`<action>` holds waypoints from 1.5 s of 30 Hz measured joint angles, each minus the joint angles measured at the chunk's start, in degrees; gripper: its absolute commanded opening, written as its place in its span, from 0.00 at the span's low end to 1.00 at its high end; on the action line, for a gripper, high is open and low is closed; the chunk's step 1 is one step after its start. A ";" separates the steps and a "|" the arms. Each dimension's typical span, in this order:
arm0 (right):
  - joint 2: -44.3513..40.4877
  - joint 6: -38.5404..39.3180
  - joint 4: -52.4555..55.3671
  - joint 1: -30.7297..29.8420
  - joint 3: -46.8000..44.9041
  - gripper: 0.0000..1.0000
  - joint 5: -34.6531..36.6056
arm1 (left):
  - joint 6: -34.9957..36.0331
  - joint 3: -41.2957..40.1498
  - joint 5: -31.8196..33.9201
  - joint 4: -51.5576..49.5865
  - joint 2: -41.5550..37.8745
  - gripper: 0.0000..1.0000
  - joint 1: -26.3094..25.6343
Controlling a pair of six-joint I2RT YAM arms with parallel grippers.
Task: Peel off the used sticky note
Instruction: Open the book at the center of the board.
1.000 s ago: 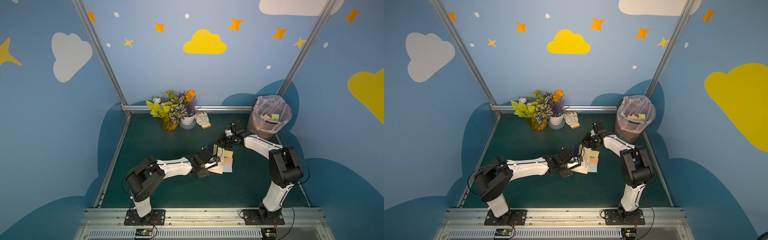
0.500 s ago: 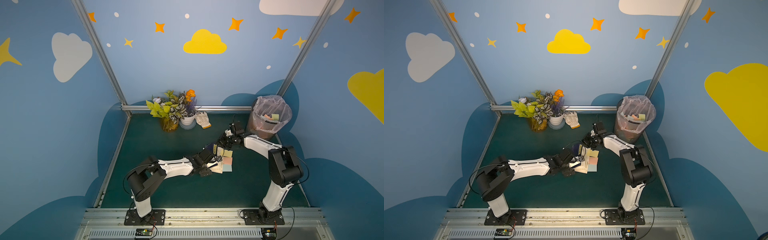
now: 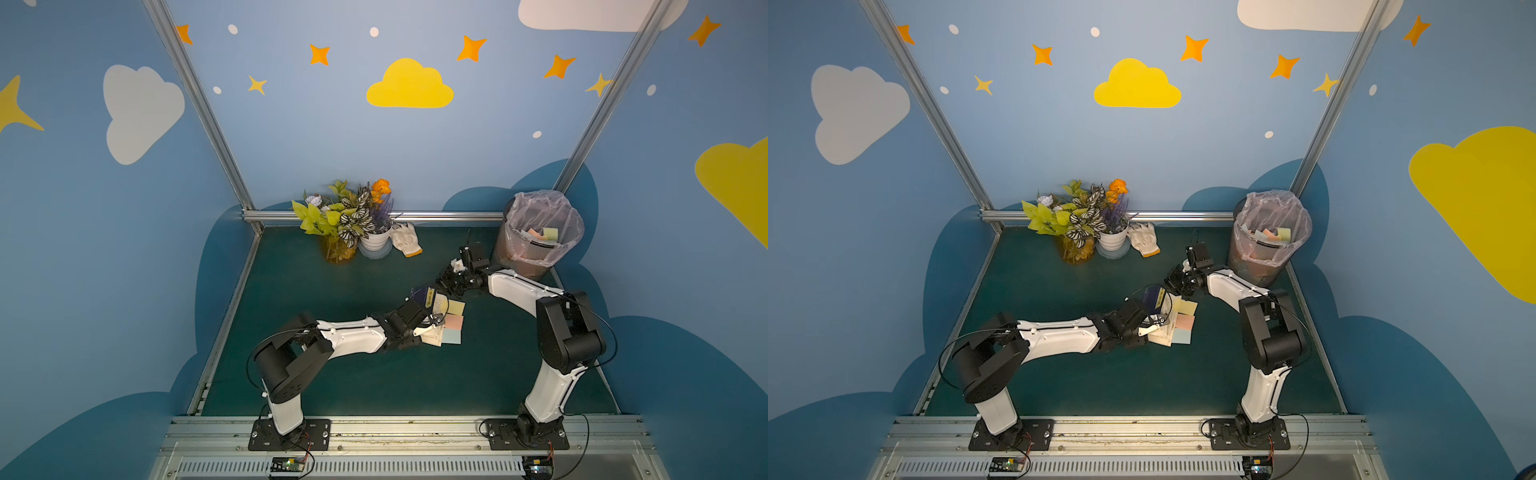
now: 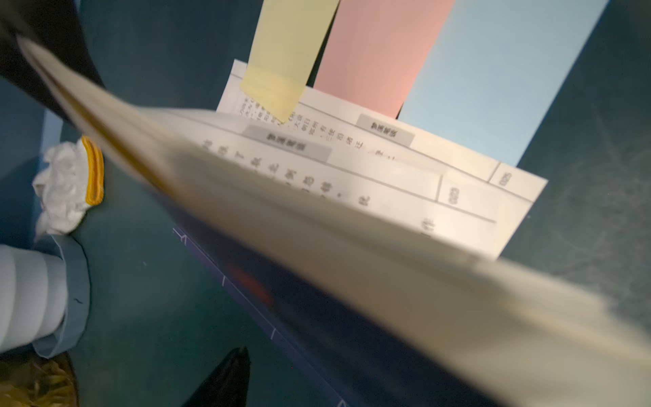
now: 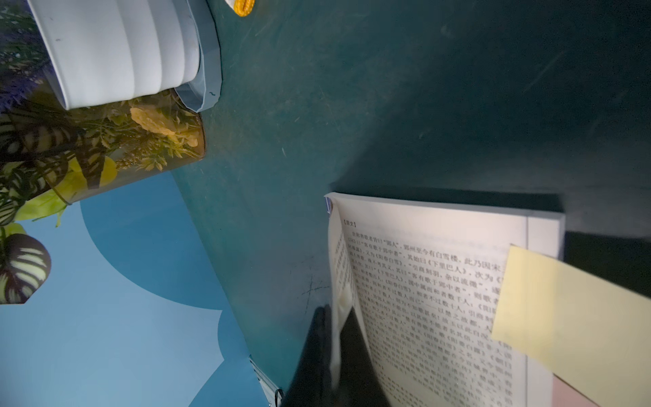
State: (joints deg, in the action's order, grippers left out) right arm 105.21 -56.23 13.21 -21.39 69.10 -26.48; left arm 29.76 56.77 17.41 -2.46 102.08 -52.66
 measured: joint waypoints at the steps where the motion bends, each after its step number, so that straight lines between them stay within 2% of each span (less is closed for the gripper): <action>1: 0.00 0.24 0.22 0.04 0.04 0.21 0.09 | 0.00 -0.26 0.11 -0.07 -0.15 0.47 0.00; 7: 0.00 2.29 2.19 0.72 0.24 0.59 0.44 | -0.94 -0.74 0.22 -0.20 -0.55 0.23 0.66; 11: 0.00 3.89 3.52 1.40 0.31 0.80 0.48 | -1.99 -0.63 -0.42 -0.85 -0.57 0.21 1.73; 15: -0.15 5.07 4.48 2.14 0.28 0.89 0.46 | -3.39 -0.61 -2.12 -1.79 -0.74 0.20 3.13; 20: -1.88 6.21 4.68 2.73 -0.87 0.93 0.42 | -5.18 -0.39 -4.68 -3.21 -1.27 0.18 4.90; 31: -3.23 3.21 -0.44 2.99 -8.02 0.92 -2.19 | -7.65 0.42 -7.58 -5.27 -1.40 0.03 6.40; 45: -4.52 -2.34 -9.07 1.25 -11.72 0.95 -3.15 | -8.59 0.66 -9.11 -5.77 -1.40 0.03 6.91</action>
State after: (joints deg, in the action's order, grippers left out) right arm 100.68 -58.57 4.14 -20.14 57.39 -29.63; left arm 21.17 57.43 8.29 -8.23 100.68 -45.76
